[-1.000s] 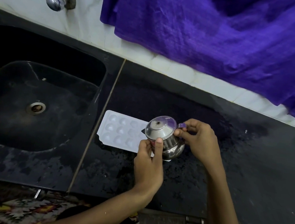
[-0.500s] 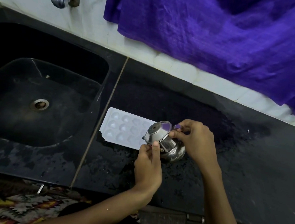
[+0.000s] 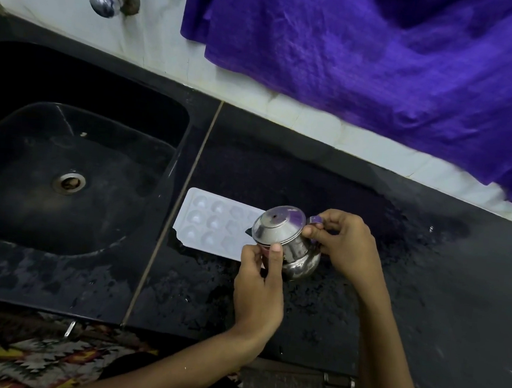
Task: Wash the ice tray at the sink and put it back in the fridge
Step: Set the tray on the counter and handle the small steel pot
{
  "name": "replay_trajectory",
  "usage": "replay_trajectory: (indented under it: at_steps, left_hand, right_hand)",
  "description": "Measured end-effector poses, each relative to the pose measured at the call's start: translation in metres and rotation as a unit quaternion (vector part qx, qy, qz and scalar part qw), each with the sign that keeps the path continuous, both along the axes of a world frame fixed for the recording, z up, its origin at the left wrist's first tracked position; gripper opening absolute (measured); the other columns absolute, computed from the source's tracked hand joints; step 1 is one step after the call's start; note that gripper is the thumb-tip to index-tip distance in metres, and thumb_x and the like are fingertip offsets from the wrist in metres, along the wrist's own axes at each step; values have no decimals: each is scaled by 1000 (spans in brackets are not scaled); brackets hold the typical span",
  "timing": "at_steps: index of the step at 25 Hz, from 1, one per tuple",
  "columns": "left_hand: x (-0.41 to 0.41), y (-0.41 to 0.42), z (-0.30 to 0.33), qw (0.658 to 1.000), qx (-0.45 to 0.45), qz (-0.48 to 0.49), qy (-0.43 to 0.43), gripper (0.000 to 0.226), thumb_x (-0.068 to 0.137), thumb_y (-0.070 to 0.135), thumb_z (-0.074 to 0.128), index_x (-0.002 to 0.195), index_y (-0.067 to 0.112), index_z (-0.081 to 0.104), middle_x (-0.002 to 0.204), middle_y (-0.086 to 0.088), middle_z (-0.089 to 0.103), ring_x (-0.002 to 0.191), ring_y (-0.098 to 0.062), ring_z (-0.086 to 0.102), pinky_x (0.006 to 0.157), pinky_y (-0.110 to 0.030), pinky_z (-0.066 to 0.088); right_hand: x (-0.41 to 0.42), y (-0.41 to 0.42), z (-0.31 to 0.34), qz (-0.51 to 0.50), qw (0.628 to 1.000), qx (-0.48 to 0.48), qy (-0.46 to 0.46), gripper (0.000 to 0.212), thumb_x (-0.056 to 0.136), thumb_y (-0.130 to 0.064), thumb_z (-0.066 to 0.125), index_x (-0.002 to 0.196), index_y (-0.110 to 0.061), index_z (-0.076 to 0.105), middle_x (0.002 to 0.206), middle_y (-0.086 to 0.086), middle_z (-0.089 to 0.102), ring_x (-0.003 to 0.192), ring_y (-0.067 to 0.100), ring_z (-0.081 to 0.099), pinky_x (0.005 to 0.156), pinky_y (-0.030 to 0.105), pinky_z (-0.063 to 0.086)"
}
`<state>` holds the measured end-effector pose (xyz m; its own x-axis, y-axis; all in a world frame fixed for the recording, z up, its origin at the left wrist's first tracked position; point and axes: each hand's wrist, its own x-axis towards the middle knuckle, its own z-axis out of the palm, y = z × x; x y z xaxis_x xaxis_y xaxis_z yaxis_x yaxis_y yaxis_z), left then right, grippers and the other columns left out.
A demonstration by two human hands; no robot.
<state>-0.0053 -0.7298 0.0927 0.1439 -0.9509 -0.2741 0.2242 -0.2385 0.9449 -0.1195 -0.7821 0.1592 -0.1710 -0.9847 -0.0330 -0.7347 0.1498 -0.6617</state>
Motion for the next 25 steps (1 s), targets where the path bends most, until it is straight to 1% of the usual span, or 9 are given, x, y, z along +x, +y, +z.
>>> replay_trajectory:
  at_steps: [2,5,6,8,10,13,15,18,25]
  left_hand:
    - [0,-3,4,1000,-22,4,0,22,90,47,44,90,26,46,90,2,63,81,-9,60,66,-20,44]
    - [2,-16,12,999,-45,20,5,18,89,47,44,89,29,45,86,10,61,76,7,58,62,-9,45]
    - [4,-22,14,999,-44,23,7,19,90,47,44,88,28,45,85,11,61,74,7,59,62,-9,45]
    - [7,-36,14,999,-20,25,5,25,90,50,42,87,25,44,85,9,61,75,0,60,64,-15,46]
    - [10,-48,13,1000,12,24,9,30,91,51,40,89,21,44,85,9,60,78,-4,58,66,-21,45]
    - [15,-60,5,998,53,24,14,34,93,51,37,92,18,43,84,8,58,78,-5,56,62,-20,41]
    - [17,-64,1,997,75,27,15,33,94,51,35,89,19,43,84,6,57,77,-8,55,62,-21,41]
    - [18,-68,-4,995,94,29,13,35,94,51,34,90,18,44,84,6,56,75,-5,53,59,-20,38]
    - [20,-71,-3,995,95,29,19,34,94,50,34,90,18,45,85,7,57,76,-4,54,58,-19,37]
  right_hand:
    - [-1,-3,1,-14,999,2,-30,17,77,-27,74,65,-30,61,69,-9,67,71,7,64,77,43,56]
    - [2,-11,3,-23,999,-18,-42,21,78,-29,72,62,-28,59,68,-7,68,68,10,65,75,46,57]
    - [5,-16,3,-23,999,-26,-37,21,78,-30,72,62,-28,59,68,-8,68,68,10,66,75,45,57]
    - [12,-29,4,-18,999,-39,-13,18,76,-31,74,64,-29,61,66,-9,67,68,7,65,74,41,57]
    - [20,-41,3,-10,999,-41,17,16,75,-32,75,66,-29,62,65,-9,67,66,6,63,68,34,54]
    - [30,-58,-1,10,998,-25,64,19,73,-35,76,68,-28,59,66,-11,63,69,9,62,59,25,45]
    - [35,-64,-6,21,996,-11,89,20,73,-36,76,69,-29,58,68,-11,62,74,12,62,61,27,44]
    - [40,-70,-11,26,993,-8,118,19,74,-38,75,74,-24,62,71,-7,64,76,17,63,65,30,46]
    - [43,-73,-10,32,989,-16,143,20,75,-39,74,78,-22,64,74,-4,67,76,19,64,67,33,47]
